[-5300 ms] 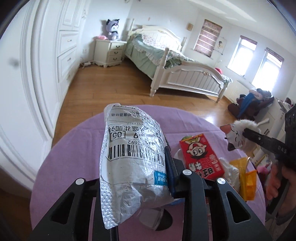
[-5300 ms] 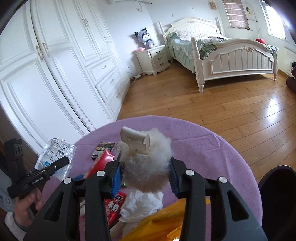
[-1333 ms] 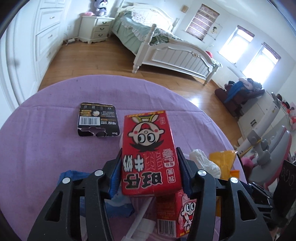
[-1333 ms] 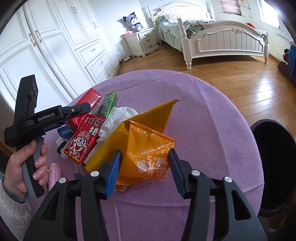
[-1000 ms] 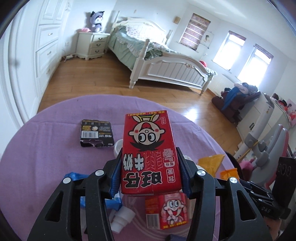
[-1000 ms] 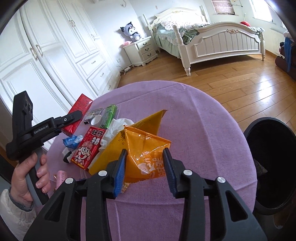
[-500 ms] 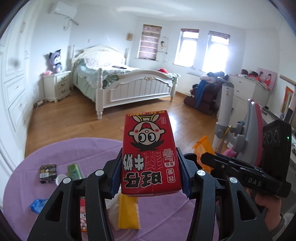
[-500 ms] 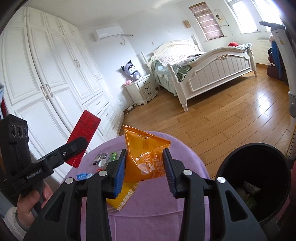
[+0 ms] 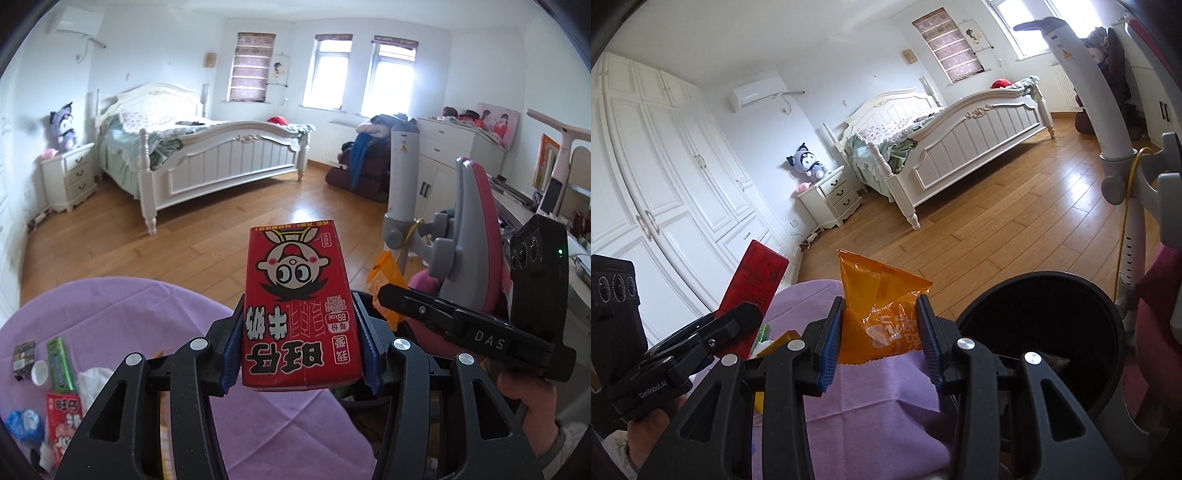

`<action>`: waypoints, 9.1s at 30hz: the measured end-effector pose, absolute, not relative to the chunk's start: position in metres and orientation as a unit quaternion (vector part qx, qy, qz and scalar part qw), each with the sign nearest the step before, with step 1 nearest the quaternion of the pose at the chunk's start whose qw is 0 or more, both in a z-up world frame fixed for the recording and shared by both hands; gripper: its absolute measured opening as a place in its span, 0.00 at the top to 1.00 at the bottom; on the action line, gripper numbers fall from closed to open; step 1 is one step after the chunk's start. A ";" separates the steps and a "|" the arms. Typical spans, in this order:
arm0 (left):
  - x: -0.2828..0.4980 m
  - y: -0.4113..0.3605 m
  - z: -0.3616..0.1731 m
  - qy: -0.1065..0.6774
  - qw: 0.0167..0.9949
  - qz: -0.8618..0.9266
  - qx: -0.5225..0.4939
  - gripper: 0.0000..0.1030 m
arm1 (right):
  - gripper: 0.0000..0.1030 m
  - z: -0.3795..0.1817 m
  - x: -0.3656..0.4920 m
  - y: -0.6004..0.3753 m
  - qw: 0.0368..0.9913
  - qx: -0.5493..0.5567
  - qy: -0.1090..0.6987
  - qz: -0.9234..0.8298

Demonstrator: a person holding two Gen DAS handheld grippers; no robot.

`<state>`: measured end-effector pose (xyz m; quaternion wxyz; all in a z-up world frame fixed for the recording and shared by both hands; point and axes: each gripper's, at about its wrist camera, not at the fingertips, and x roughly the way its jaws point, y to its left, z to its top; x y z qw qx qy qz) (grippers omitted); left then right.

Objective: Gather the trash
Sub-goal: 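Carry the carton and bag over the black bin and open both tools, then move both tools back over the table toward the remaining trash, then grasp the blue wrapper with the left tool while the right tool grasps the red Wangzai carton, then carry the wrapper and carton over the black bin and open both tools, then move both tools back over the table, then grasp the black battery card with the left tool while the right tool grasps the green gum pack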

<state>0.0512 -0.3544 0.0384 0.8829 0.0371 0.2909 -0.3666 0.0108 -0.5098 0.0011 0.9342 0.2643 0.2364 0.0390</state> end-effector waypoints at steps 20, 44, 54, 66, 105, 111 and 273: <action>0.059 -0.443 -0.013 0.340 0.843 -0.410 0.081 0.50 | 0.63 -0.064 -0.006 -0.583 0.902 0.344 0.262 -0.015; 0.066 -0.459 -0.014 0.348 0.843 -0.402 0.083 0.17 | 0.37 -0.082 -0.006 -0.595 0.883 0.375 0.278 -0.033; 0.063 -0.400 0.005 0.339 0.863 -0.371 0.047 0.17 | 0.37 -0.064 0.005 -0.552 0.892 0.346 0.291 0.005; 0.075 -0.252 0.015 0.340 0.902 -0.267 -0.013 0.17 | 0.37 -0.028 0.034 -0.460 0.903 0.279 0.313 0.093; 0.141 -0.027 -0.061 0.434 0.891 -0.122 -0.047 0.27 | 0.50 -0.029 0.137 -0.185 0.867 -0.026 0.469 0.166; 0.127 -0.015 -0.053 0.406 0.903 -0.121 -0.075 0.29 | 0.53 -0.020 0.127 -0.200 0.879 0.012 0.433 0.197; 0.125 -0.061 0.025 0.330 0.930 -0.153 -0.057 0.42 | 0.71 0.037 0.136 -0.259 0.923 0.118 0.313 0.191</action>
